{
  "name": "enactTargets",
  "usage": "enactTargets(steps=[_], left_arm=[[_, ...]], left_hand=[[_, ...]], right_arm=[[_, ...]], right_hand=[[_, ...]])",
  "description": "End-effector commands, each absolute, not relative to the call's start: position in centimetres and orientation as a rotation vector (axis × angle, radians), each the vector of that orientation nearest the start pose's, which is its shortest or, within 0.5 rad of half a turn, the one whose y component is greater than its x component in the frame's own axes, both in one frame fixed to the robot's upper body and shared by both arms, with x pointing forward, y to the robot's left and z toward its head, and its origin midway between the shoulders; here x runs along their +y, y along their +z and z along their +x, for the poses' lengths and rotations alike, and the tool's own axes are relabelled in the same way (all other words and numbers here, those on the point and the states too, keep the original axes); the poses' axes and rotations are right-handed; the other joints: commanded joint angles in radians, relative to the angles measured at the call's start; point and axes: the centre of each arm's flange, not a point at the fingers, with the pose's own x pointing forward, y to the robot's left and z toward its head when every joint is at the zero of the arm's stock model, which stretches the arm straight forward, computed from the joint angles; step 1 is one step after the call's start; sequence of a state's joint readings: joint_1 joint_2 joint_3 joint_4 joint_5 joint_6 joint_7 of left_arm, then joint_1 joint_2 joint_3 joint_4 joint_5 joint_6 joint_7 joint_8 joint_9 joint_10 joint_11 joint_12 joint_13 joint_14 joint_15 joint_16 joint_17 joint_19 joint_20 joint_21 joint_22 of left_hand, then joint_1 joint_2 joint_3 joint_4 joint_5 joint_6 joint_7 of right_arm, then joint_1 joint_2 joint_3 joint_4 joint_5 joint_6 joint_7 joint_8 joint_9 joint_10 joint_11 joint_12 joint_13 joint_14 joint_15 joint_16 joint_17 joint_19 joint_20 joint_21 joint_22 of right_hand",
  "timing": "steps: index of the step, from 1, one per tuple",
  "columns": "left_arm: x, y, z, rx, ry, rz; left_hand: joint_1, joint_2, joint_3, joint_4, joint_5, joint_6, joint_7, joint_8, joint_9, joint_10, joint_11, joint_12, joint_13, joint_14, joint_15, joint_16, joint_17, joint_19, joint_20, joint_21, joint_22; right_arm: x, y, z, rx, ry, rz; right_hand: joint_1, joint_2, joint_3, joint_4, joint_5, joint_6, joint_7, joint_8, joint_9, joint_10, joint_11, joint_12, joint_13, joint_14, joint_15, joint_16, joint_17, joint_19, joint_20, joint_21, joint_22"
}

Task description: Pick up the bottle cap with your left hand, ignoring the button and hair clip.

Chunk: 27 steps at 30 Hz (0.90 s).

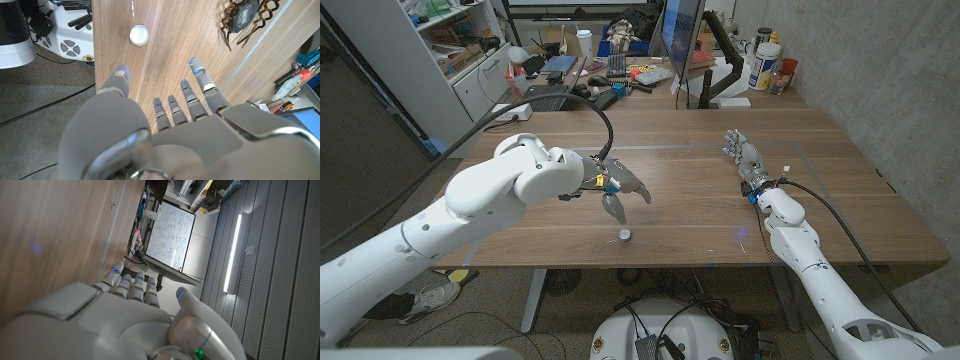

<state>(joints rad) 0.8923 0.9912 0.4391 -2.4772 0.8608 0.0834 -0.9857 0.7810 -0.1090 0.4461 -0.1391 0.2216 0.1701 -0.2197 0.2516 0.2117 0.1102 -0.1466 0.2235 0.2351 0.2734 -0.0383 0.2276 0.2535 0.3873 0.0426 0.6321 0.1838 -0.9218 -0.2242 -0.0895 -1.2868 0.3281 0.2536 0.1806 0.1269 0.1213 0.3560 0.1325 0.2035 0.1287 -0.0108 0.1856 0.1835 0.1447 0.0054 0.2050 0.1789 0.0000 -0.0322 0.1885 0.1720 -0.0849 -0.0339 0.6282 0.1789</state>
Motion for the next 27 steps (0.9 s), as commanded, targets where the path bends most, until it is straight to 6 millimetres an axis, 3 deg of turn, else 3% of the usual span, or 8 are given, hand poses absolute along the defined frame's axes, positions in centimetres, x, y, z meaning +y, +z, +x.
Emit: enactTargets(steps=[1, 27], left_arm=[[14.7, 1.2, 42.6, -0.451, -0.471, 2.176], [15.5, -0.4, 43.7, -0.463, -0.487, 2.104]], left_hand=[[0.01, -0.001, -0.002, 0.002, 0.003, 0.007, 0.0, 0.006, 0.006, 0.005, -0.005, 0.008, 0.003, 0.001, -0.104, 0.005, 0.006, 0.011, -0.002, -0.002, 0.003], [0.026, 0.001, -0.01, 0.001, 0.003, 0.014, 0.0, 0.012, 0.008, 0.006, -0.004, 0.015, 0.01, 0.007, -0.108, 0.004, 0.013, 0.017, -0.008, -0.005, 0.004]], right_arm=[[-26.9, -5.0, 65.2, -0.609, 0.198, 0.029], [-27.2, -5.4, 65.3, -0.607, 0.196, 0.023]], right_hand=[[-0.01, 0.04, 0.001, 0.0, 0.004, 0.007, 0.003, 0.006, 0.004, 0.004, 0.002, 0.003, 0.004, 0.001, -0.005, 0.0, 0.004, 0.005, -0.099, -0.006, 0.003], [-0.011, 0.039, 0.0, -0.001, 0.005, 0.006, 0.005, 0.006, 0.004, 0.004, 0.002, 0.003, 0.004, 0.001, -0.005, -0.001, 0.003, 0.006, -0.098, -0.012, 0.004]])
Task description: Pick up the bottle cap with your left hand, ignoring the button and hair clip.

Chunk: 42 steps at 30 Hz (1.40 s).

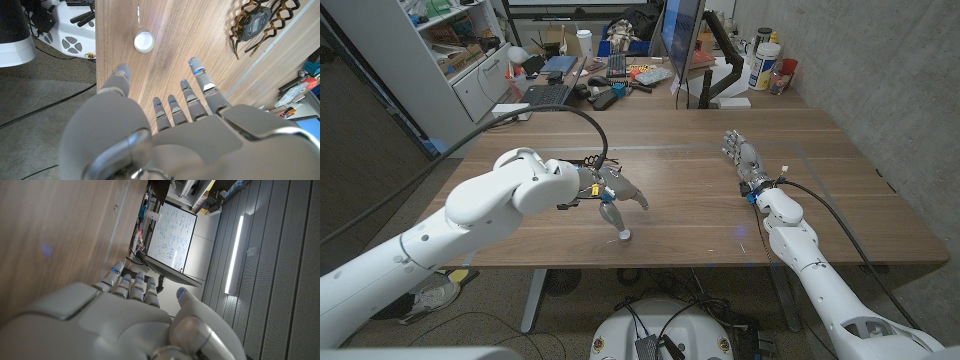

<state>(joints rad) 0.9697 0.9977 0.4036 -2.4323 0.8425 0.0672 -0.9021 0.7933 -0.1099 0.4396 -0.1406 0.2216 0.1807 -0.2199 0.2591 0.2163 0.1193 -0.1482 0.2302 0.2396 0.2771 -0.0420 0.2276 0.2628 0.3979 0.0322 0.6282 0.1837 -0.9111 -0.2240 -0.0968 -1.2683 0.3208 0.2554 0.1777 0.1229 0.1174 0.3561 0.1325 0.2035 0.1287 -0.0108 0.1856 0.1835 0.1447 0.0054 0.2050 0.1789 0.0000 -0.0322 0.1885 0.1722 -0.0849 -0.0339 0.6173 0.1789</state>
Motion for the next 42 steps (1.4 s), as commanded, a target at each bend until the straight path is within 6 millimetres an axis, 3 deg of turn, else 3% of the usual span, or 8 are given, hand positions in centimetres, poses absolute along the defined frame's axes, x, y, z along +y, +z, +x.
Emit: enactTargets(steps=[1, 16, 42], left_arm=[[15.5, -0.6, 43.7, -0.463, -0.485, 2.104], [15.5, -2.5, 44.3, -0.428, -0.473, 2.151], [16.8, -4.1, 45.1, -0.415, -0.465, 2.147]], left_hand=[[0.015, 0.002, -0.003, 0.002, 0.003, 0.003, 0.0, 0.004, 0.003, 0.0, -0.004, 0.01, 0.005, 0.004, -0.105, 0.004, 0.004, 0.007, 0.002, -0.001, 0.004], [0.031, 0.002, -0.005, -0.002, 0.006, 0.008, 0.0, 0.008, 0.005, 0.012, -0.004, 0.019, 0.009, 0.004, -0.109, 0.002, 0.007, 0.006, 0.001, -0.004, 0.004], [0.052, 0.014, -0.012, 0.001, 0.006, 0.029, 0.0, 0.021, 0.008, 0.024, -0.004, 0.034, 0.019, 0.004, -0.12, 0.002, 0.021, 0.012, -0.008, -0.006, 0.006]], right_arm=[[-27.2, -5.4, 65.2, -0.608, 0.196, 0.024], [-27.4, -5.7, 65.2, -0.608, 0.194, 0.032], [-26.7, -6.1, 65.7, -0.597, 0.192, 0.042]], right_hand=[[-0.007, 0.043, 0.0, -0.001, 0.005, 0.006, 0.005, 0.006, 0.004, 0.004, 0.003, 0.003, 0.004, 0.001, -0.005, -0.001, 0.002, 0.006, -0.098, -0.001, 0.004], [-0.007, 0.043, 0.0, -0.001, 0.006, 0.006, 0.004, 0.006, 0.004, 0.003, 0.0, 0.003, 0.004, 0.001, -0.004, -0.001, 0.002, 0.007, -0.098, -0.004, 0.004], [-0.008, 0.043, 0.0, -0.001, 0.006, 0.006, 0.003, 0.006, 0.004, 0.002, 0.0, 0.002, 0.004, 0.001, -0.005, -0.002, 0.002, 0.006, -0.099, -0.01, 0.004]])
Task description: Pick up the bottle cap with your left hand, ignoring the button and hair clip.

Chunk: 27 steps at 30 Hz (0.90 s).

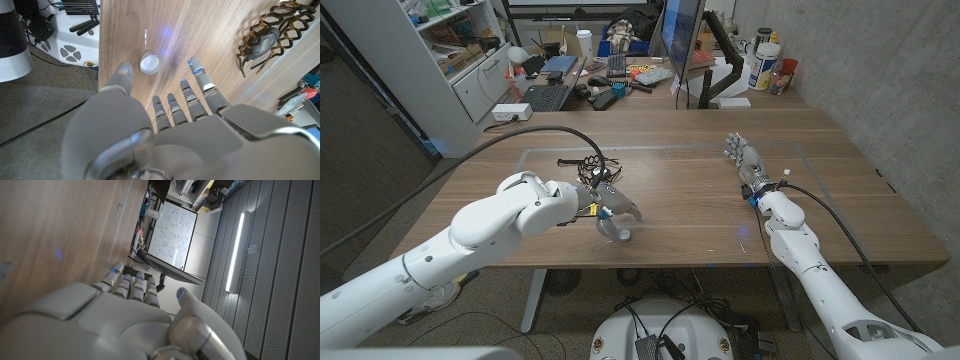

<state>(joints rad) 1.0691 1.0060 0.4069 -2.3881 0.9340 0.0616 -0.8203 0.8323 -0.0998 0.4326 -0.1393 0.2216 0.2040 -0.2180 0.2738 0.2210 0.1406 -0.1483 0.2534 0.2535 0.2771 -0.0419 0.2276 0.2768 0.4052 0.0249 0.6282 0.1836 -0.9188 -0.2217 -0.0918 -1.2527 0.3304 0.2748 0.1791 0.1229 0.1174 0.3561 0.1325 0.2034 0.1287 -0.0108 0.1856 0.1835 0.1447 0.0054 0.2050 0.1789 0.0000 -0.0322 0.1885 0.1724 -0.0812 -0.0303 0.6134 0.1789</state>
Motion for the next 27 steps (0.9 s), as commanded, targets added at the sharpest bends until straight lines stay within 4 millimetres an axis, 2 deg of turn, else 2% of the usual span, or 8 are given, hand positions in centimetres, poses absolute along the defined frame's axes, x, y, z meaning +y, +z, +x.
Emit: enactTargets(steps=[1, 27], left_arm=[[16.8, -4.2, 45.1, -0.416, -0.463, 2.152], [17.0, -5.7, 45.4, -0.404, -0.437, 2.184]], left_hand=[[0.013, 0.004, -0.006, 0.0, 0.006, 0.006, -0.002, 0.006, 0.004, 0.002, -0.003, 0.01, 0.006, 0.004, -0.121, 0.002, 0.007, 0.005, -0.001, -0.006, 0.006], [0.041, 0.013, -0.025, 0.003, 0.005, 0.015, -0.002, 0.017, 0.008, 0.006, -0.002, 0.028, 0.021, 0.006, -0.123, 0.001, 0.028, 0.011, -0.005, -0.009, 0.008]], right_arm=[[-26.7, -6.1, 65.8, -0.597, 0.192, 0.042], [-26.7, -6.4, 66.1, -0.593, 0.193, 0.055]], right_hand=[[-0.008, 0.043, 0.0, -0.001, 0.006, 0.006, 0.004, 0.006, 0.004, 0.003, 0.0, 0.002, 0.004, 0.001, -0.005, -0.002, 0.002, 0.002, -0.102, -0.007, 0.004], [-0.009, 0.043, -0.001, -0.001, 0.006, 0.006, 0.004, 0.006, 0.004, 0.002, 0.0, 0.002, 0.004, 0.001, -0.006, -0.002, 0.002, 0.002, -0.102, -0.013, 0.004]])
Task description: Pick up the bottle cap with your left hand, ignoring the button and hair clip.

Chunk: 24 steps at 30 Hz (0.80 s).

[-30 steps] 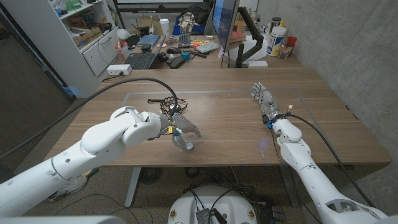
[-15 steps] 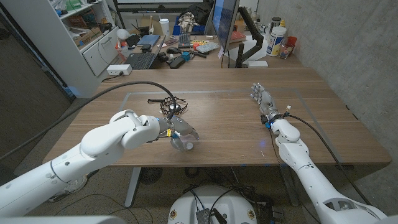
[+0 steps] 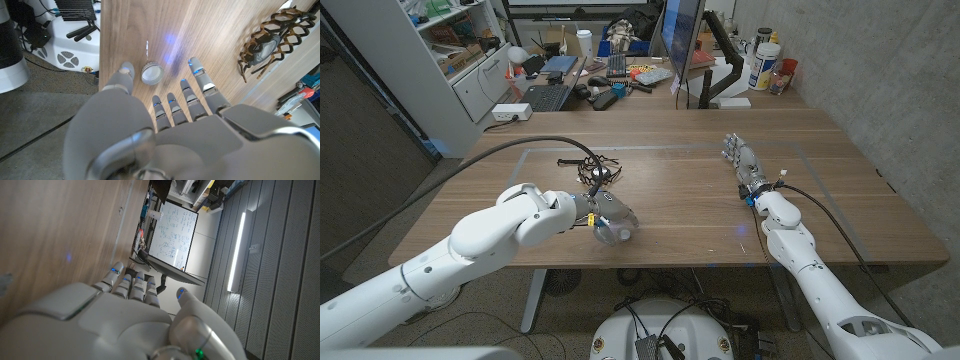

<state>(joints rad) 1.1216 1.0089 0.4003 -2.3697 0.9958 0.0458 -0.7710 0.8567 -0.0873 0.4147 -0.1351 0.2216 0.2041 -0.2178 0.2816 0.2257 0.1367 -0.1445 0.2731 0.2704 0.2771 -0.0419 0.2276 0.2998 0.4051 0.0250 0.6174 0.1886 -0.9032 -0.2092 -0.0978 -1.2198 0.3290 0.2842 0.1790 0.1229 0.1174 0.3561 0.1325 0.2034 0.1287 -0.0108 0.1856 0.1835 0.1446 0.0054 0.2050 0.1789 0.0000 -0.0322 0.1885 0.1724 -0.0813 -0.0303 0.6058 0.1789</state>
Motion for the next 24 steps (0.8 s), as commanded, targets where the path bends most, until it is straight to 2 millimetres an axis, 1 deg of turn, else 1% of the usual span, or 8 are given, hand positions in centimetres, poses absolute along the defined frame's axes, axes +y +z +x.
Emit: enactTargets(steps=[1, 3, 16, 19, 22, 24], left_arm=[[17.0, -5.7, 45.5, -0.403, -0.437, 2.185], [17.0, -5.8, 45.5, -0.403, -0.433, 2.192], [17.3, -6.6, 46.1, -0.392, -0.446, 2.181], [17.3, -6.7, 46.1, -0.411, -0.442, 2.19], [17.3, -6.7, 46.1, -0.437, -0.431, 2.19], [17.3, -6.7, 46.0, -0.458, -0.419, 2.194]], left_hand=[[0.018, 0.001, -0.007, -0.001, 0.005, 0.017, -0.002, 0.01, 0.003, 0.01, -0.005, 0.009, 0.005, 0.006, -0.122, 0.001, 0.006, 0.01, -0.005, 0.002, 0.003], [0.021, 0.002, -0.009, -0.001, 0.004, 0.02, -0.002, 0.012, 0.004, 0.009, -0.005, 0.01, 0.007, 0.007, -0.123, 0.001, 0.008, 0.011, -0.005, 0.002, 0.003], [0.035, 0.006, -0.029, 0.004, 0.002, 0.024, -0.002, 0.018, 0.005, 0.001, -0.006, 0.019, 0.017, 0.006, -0.123, -0.003, 0.022, 0.012, -0.006, 0.0, 0.004], [0.038, 0.005, -0.034, 0.004, 0.001, 0.027, -0.002, 0.02, 0.005, 0.01, -0.01, 0.025, 0.019, 0.013, -0.127, -0.001, 0.024, 0.021, -0.009, 0.003, 0.004], [0.052, 0.006, -0.035, -0.001, 0.002, 0.043, -0.002, 0.027, 0.006, 0.029, -0.014, 0.035, 0.021, 0.039, -0.135, 0.006, 0.025, 0.043, -0.016, 0.011, 0.004], [0.066, 0.016, -0.031, -0.003, 0.002, 0.058, -0.002, 0.034, 0.007, 0.042, -0.018, 0.042, 0.023, 0.054, -0.138, 0.011, 0.028, 0.054, -0.024, 0.015, 0.004]], right_arm=[[-26.7, -6.4, 66.1, -0.592, 0.194, 0.055], [-26.7, -6.4, 66.1, -0.593, 0.193, 0.056], [-26.9, -6.6, 66.1, -0.596, 0.188, 0.06], [-26.9, -6.6, 66.1, -0.596, 0.187, 0.058], [-26.9, -6.6, 66.0, -0.596, 0.186, 0.058], [-26.9, -6.5, 66.0, -0.597, 0.185, 0.057]], right_hand=[[-0.009, 0.043, -0.001, -0.001, 0.006, 0.006, 0.003, 0.006, 0.004, 0.002, -0.001, 0.002, 0.004, 0.001, -0.006, -0.002, 0.002, 0.002, -0.103, -0.005, 0.004], [-0.008, 0.043, 0.0, -0.001, 0.006, 0.007, 0.003, 0.006, 0.004, 0.003, 0.003, 0.003, 0.004, 0.001, -0.005, -0.002, 0.001, 0.002, -0.102, -0.006, 0.004], [-0.009, 0.043, 0.0, -0.002, 0.007, 0.006, 0.004, 0.006, 0.004, 0.003, 0.0, 0.003, 0.004, 0.002, -0.005, -0.002, 0.001, 0.003, -0.101, -0.009, 0.004], [-0.008, 0.043, 0.0, -0.003, 0.007, 0.007, 0.002, 0.006, 0.004, 0.003, 0.001, 0.003, 0.004, 0.002, -0.005, -0.002, 0.001, 0.003, -0.101, -0.01, 0.004], [-0.008, 0.043, 0.0, -0.002, 0.007, 0.006, 0.003, 0.006, 0.004, 0.003, 0.001, 0.003, 0.004, 0.002, -0.005, -0.002, 0.001, 0.003, -0.101, -0.011, 0.004], [-0.008, 0.043, 0.0, -0.002, 0.007, 0.007, 0.003, 0.006, 0.004, 0.004, 0.002, 0.003, 0.004, 0.002, -0.005, -0.002, 0.001, 0.003, -0.101, -0.011, 0.004]])
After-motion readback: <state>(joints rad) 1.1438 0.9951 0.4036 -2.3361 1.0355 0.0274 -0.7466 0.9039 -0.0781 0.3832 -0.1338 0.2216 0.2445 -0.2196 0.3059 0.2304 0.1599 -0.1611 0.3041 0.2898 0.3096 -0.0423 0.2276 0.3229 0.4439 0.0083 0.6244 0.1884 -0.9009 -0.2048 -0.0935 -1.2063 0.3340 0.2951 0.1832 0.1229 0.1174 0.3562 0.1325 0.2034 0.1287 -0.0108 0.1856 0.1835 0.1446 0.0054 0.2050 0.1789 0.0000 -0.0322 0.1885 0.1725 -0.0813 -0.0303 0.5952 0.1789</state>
